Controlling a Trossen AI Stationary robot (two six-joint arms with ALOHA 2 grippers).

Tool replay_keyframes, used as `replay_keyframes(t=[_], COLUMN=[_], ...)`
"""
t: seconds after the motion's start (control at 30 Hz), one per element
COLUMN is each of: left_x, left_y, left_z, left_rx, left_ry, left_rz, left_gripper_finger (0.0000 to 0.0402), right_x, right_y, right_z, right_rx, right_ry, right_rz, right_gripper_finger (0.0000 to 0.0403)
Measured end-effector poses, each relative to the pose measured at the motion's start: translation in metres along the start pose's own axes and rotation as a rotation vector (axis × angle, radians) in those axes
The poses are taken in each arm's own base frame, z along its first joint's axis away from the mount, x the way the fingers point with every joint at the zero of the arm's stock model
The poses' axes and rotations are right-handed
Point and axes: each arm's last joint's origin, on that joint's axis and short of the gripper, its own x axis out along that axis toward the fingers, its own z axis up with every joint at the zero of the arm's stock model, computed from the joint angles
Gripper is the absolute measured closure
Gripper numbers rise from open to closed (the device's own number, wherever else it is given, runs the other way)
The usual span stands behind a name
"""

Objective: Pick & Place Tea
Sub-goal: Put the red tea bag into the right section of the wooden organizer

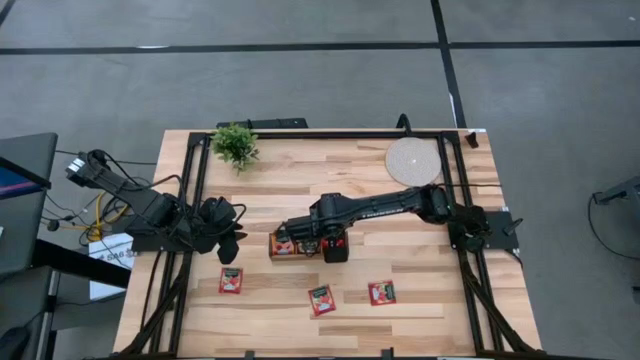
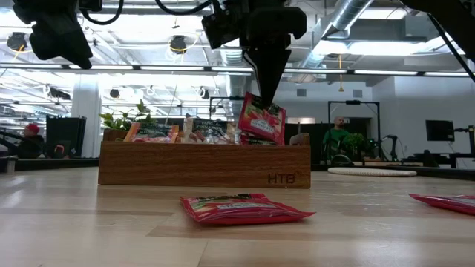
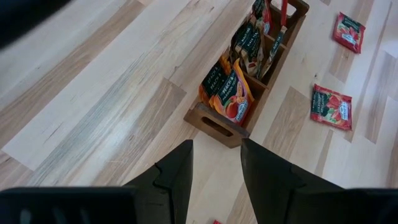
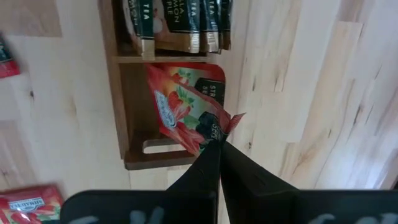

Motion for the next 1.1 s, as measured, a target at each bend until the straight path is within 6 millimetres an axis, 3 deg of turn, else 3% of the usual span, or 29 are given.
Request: replay_keyframes(t=[0.6, 0.87, 1.1], left_x=[0.0, 0.0, 0.0], left_y=[0.0, 0.0, 0.0], left_z=[0.0, 0.0, 0.0], left_rx=[0.0, 0.0, 0.003], left_ry=[0.006, 0.006, 0.002], left_rz=[-0.004, -0.004, -0.001], left_gripper_finger=[0.0276, 0.0276, 0.0276], right_x=[0.0, 0.028, 0.03], right_y=[0.004, 0.009, 0.011], right_z=[0.0, -0.007, -0.008], right_rx=[0.029, 0.013, 0.008], right_ry=[0.004, 0.123, 0.13], right_rz=[0.029, 0.047, 0.04], right_gripper_finger=[0.0403, 0.0403, 0.0403])
